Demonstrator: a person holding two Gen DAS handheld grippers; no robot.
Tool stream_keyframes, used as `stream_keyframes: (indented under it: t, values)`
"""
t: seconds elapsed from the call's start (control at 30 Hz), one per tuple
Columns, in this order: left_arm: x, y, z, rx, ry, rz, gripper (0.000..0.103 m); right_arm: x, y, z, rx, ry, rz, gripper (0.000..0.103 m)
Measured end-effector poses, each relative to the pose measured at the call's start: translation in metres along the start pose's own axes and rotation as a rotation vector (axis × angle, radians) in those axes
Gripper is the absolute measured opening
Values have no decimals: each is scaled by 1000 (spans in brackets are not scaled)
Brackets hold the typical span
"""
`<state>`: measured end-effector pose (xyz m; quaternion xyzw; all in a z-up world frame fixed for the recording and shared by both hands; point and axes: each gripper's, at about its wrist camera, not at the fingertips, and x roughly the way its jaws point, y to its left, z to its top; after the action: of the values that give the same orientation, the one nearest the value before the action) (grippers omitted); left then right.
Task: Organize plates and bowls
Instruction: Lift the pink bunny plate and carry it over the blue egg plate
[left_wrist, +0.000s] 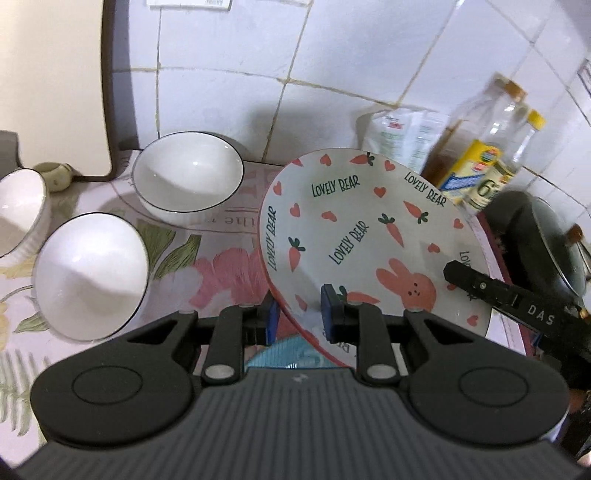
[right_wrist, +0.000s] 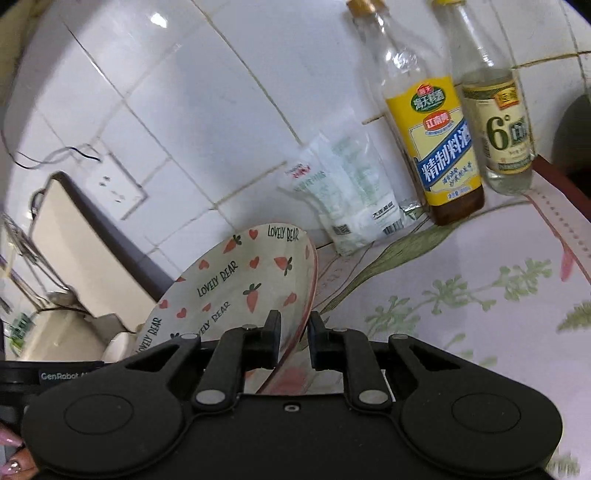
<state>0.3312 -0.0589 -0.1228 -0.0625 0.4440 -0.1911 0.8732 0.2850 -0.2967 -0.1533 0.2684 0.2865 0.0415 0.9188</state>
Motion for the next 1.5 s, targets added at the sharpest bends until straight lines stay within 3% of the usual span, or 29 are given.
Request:
stream_keyframes:
  t: [0.23, 0.57, 1.0, 1.23, 1.5]
  values:
    - [-56, -3, -27, 48, -16, 27, 21, -46, 21, -21, 27, -7, 10, 20]
    - [-88, 8, -73, -12, 32, 7, 22, -94, 46, -56, 2, 38, -56, 20]
    - [-77, 24, -124, -91, 119, 32, 22, -101, 43, -102, -13, 158, -115, 20]
    - [-63, 33, -132, -105, 143, 68, 22, -84, 43, -118, -4, 253, -163, 20]
    - [-49, 36, -129, -107, 185, 78, 22, -72, 45, -119, -27, 281, -198, 20]
